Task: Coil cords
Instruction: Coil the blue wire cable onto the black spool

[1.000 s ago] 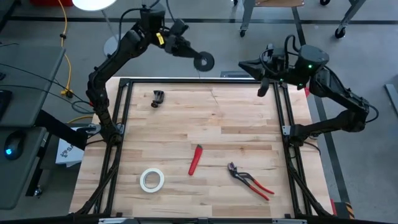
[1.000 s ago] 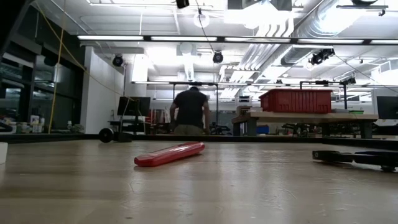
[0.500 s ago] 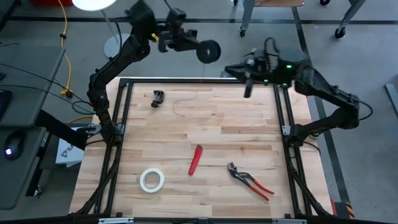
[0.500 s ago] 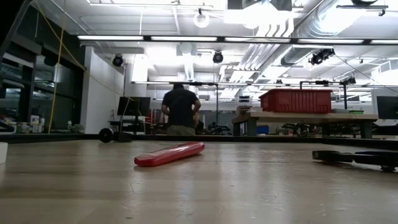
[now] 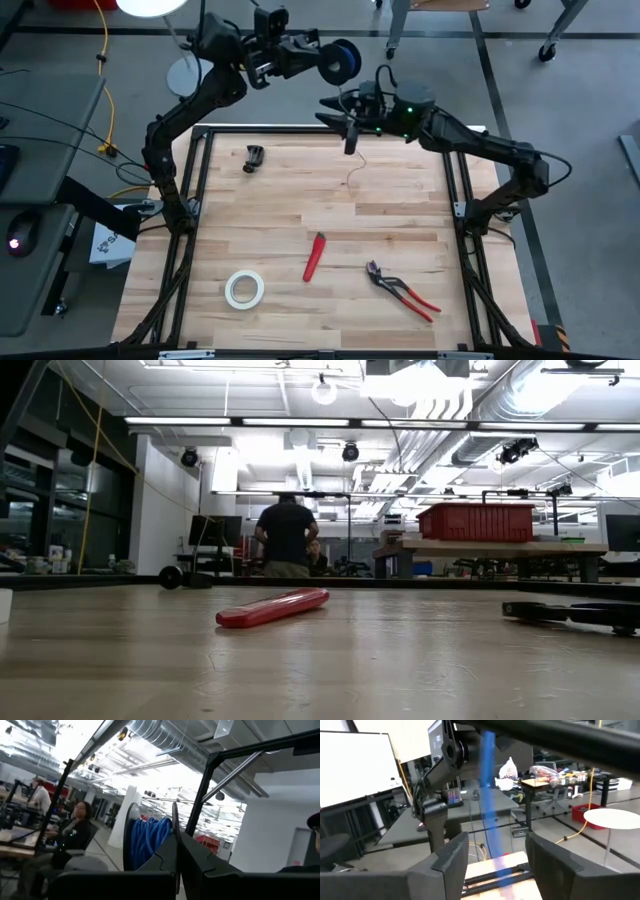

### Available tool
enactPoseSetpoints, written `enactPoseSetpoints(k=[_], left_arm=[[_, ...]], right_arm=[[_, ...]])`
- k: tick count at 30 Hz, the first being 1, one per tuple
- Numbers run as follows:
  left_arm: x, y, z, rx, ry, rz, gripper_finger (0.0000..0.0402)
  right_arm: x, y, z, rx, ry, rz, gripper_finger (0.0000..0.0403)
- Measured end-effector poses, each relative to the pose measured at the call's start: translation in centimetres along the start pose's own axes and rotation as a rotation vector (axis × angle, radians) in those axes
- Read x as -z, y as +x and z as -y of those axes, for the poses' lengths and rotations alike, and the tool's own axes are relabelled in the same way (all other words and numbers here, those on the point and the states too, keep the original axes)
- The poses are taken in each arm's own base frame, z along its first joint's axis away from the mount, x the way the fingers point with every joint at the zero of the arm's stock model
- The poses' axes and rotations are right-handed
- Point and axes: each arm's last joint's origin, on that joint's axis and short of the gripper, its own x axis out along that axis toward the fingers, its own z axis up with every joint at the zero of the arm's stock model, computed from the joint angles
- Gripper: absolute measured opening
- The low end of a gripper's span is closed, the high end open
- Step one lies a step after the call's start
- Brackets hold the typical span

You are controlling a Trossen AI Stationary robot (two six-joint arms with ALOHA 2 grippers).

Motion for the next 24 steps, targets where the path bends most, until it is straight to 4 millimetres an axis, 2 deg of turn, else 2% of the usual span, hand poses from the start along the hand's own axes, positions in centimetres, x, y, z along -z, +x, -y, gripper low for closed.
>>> enactPoseSetpoints(k=[4, 7, 9, 12, 14, 24], left_arm=[[0.2, 0.4, 0.2, 0.007, 0.015, 0.004, 0.0001], [0.1, 0.1, 0.1, -0.001, 0.011, 0.006, 0.0001], [-0.1, -0.1, 0.0, -0.009, 0.013, 0.009, 0.0001], [-0.3, -0.3, -0.1, -0.014, 0.018, 0.013, 0.0001], [-0.5, -0.6, 0.0, -0.017, 0.024, 0.012, 0.0001], [-1.6, -1.9, -0.2, -0.050, 0.047, 0.018, 0.0001]], right_arm=[[0.3, 0.2, 0.0, -0.007, 0.018, -0.014, 0.0181], [0.2, 0.0, 0.0, -0.012, 0.021, -0.017, 0.0156], [-0.2, -0.3, -0.1, -0.026, 0.021, -0.009, 0.0127], [-0.5, -0.9, -0.2, -0.031, 0.024, -0.013, 0.0046], [-0.6, -1.2, -0.3, -0.023, 0.025, -0.026, 0.0014], [-1.2, -2.3, -1.5, -0.061, 0.049, -0.037, 0.0001]])
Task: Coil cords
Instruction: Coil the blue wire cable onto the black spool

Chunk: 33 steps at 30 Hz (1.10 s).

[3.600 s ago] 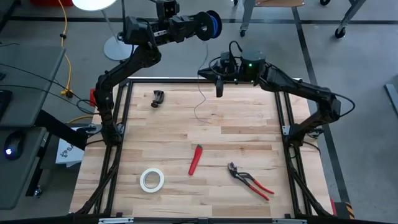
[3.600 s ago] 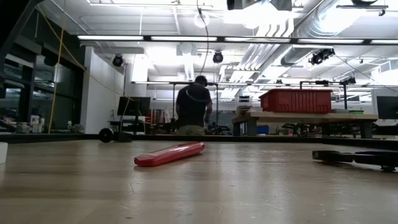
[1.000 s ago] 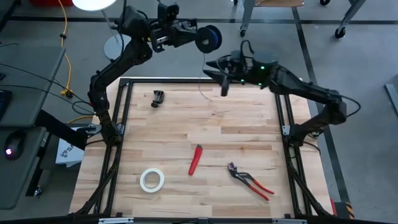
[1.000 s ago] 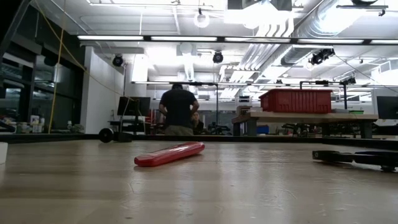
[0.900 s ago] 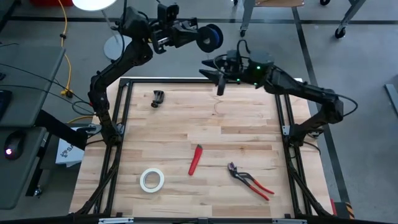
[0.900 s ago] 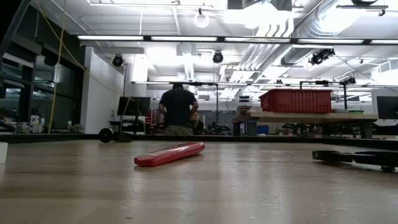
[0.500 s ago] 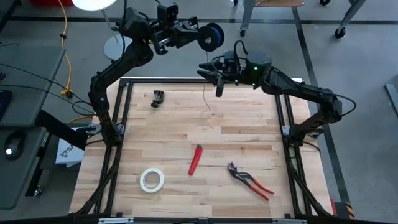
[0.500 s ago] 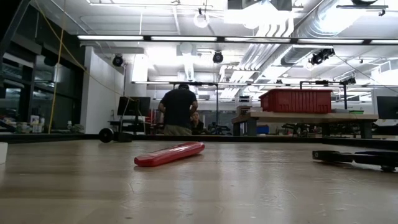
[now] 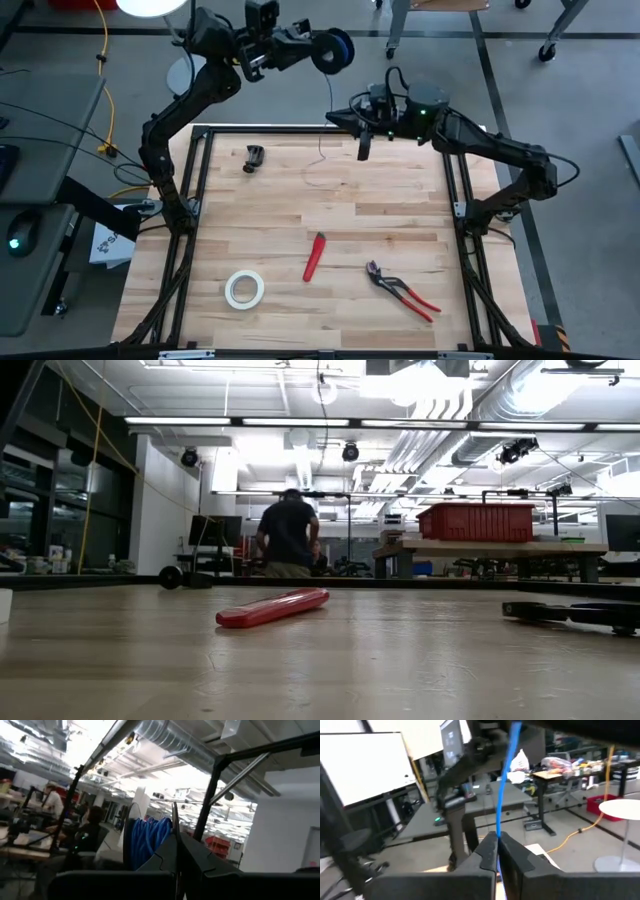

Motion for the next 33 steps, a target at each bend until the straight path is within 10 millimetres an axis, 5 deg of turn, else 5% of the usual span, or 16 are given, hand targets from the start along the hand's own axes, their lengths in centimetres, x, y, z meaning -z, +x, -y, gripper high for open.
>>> enactPoseSetpoints(k=[16, 22, 33], left_arm=[[-0.3, -5.1, -2.3, -0.334, -0.165, -0.199, 0.0001], [1.1, -5.2, -2.7, -0.389, -0.287, -0.267, 0.0001], [3.6, -2.5, -1.1, -0.208, -0.557, -0.407, 0.0001]], right_arm=[[-3.3, -5.1, -1.5, -0.058, -0.039, 0.090, 0.0000], [-3.8, -5.7, -1.2, -0.044, -0.044, 0.110, 0.0000], [-3.9, -5.8, -1.0, -0.040, -0.073, 0.120, 0.0000]])
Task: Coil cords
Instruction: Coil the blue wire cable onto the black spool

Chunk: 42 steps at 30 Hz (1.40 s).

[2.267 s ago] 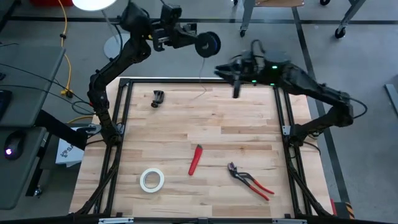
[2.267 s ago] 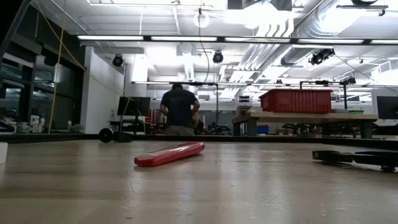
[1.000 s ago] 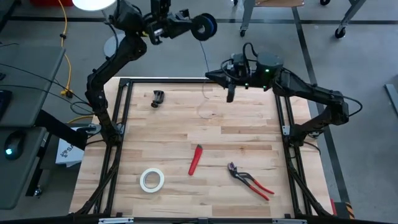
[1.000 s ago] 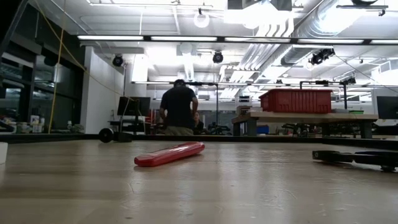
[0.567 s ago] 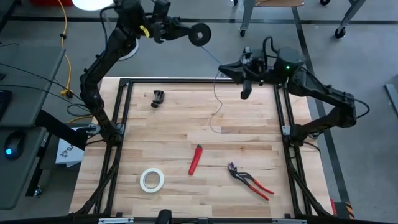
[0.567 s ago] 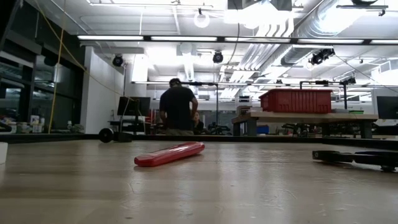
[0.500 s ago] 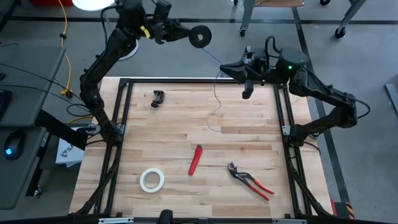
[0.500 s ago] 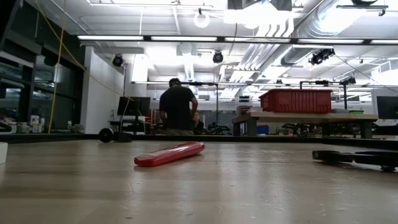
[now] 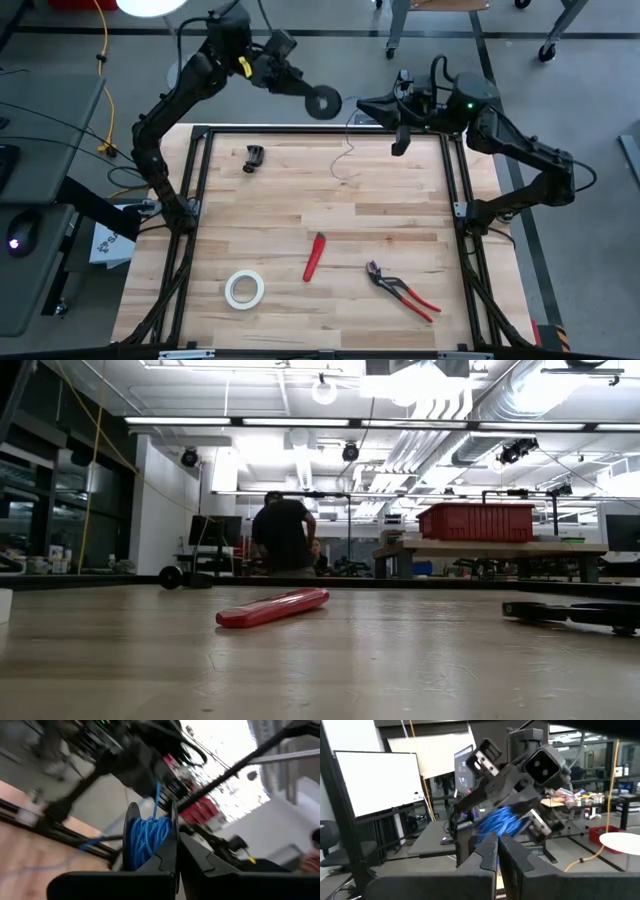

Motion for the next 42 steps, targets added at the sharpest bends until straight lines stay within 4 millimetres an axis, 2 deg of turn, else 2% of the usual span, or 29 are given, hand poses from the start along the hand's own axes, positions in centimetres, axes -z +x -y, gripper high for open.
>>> enactPoseSetpoints(k=[10, 16, 19, 26, 30, 36, 42], left_arm=[[1.5, 3.8, 1.2, 0.089, -0.071, -0.085, 0.0001], [1.4, 6.3, 1.1, 0.183, -0.075, -0.094, 0.0001], [1.1, 7.1, 1.2, 0.237, -0.066, -0.086, 0.0001], [0.1, 7.6, 1.7, 0.346, 0.010, 0.014, 0.0001], [-0.4, 7.4, 2.0, 0.374, 0.075, 0.118, 0.0001], [-0.9, 6.8, 2.4, 0.388, 0.138, 0.246, 0.0000], [-1.5, 6.0, 3.0, 0.417, 0.195, 0.382, 0.0000]], right_arm=[[-0.6, 0.1, 0.2, -0.005, -0.032, 0.068, 0.0000], [-0.6, 0.5, 0.4, -0.013, -0.040, 0.098, 0.0003], [-0.5, 0.7, 0.6, -0.005, -0.038, 0.099, 0.0022], [0.2, 1.8, 1.1, 0.080, 0.003, 0.098, 0.0103], [1.1, 2.9, 1.4, 0.081, 0.005, 0.078, 0.0130], [2.6, 4.8, 1.9, 0.082, 0.009, 0.054, 0.0129], [3.4, 5.6, 2.2, 0.077, 0.047, 0.045, 0.0085]])
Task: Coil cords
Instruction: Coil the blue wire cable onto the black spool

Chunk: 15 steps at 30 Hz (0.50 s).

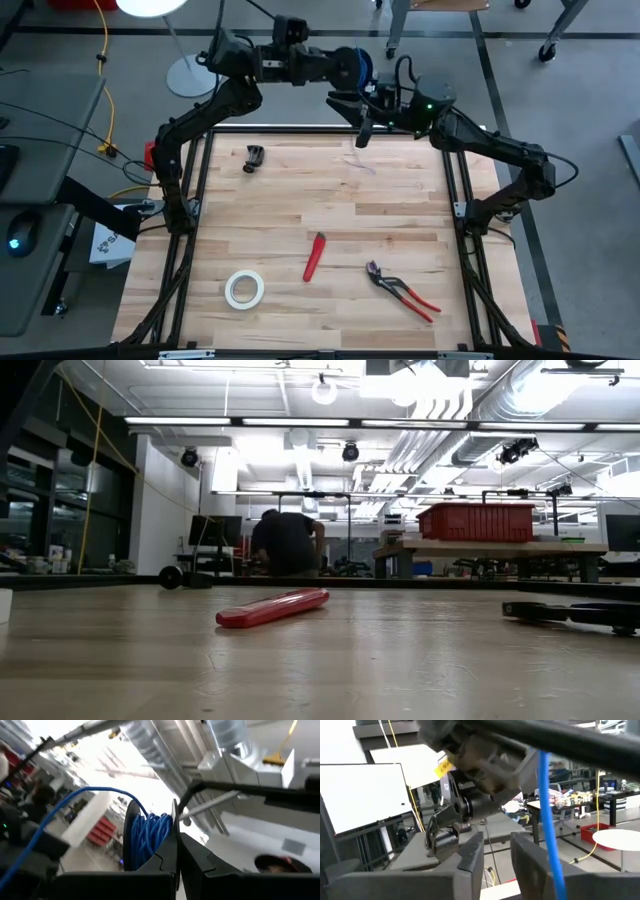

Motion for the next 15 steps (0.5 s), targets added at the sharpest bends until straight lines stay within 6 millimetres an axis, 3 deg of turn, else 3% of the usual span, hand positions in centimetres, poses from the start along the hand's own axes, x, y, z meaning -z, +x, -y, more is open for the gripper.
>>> enactPoseSetpoints(k=[6, 15], left_arm=[[-0.5, -0.1, 0.1, -0.018, 0.014, 0.138, 0.0000], [-1.9, -0.6, 1.5, 0.000, 0.165, 0.588, 0.0000]], right_arm=[[0.0, 0.1, 0.0, 0.007, 0.023, 0.007, 0.0070], [0.7, 1.0, 0.3, 0.004, 0.071, 0.021, 0.0069]])
